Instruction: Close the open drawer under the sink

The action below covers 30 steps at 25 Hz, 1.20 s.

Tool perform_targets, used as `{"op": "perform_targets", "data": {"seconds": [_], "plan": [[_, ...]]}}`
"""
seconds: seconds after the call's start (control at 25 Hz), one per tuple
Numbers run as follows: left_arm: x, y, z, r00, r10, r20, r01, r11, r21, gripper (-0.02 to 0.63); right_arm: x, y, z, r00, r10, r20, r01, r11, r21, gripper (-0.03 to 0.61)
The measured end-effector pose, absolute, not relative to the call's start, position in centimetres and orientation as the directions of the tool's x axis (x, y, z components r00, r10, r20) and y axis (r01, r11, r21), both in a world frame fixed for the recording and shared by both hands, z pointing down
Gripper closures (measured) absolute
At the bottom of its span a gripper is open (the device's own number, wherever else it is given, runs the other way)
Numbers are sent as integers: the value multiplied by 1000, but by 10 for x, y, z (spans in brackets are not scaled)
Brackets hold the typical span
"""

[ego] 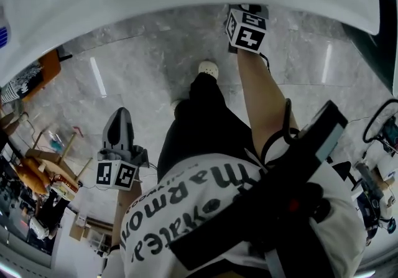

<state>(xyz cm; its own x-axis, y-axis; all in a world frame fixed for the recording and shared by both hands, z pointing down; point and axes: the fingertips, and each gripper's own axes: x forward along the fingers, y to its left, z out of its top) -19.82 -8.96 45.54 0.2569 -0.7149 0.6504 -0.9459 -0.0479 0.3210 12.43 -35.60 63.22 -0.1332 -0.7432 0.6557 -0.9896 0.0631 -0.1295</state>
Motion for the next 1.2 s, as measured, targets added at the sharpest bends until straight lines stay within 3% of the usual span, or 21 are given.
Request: {"op": "perform_targets", "data": {"seconds": [0.36,0.72,0.84,0.96,1.2], "plan": [[-201,-86,439,252,-726,639,-944,-41,326,606,123,-355,633,-148,-688,711,-984,28,-177,411],[-200,-69,435,268,-735,623,-939,-54,340,606,119,-341,642,-282,-578,766,-901,-114,-418,437],[-196,-67,429,286,-747,600,-931,-68,359,606,128,-320,633,-263,-552,791,-910,-131,-394,461],[-190,-68,420,322,-764,559,-919,-112,377,606,142,-290,613,-241,-557,795,-912,-152,-382,560],[-174,-61,407,456,-721,522,-863,-215,457,606,133,-222,533,-347,-632,693,-873,-53,-485,568]]}}
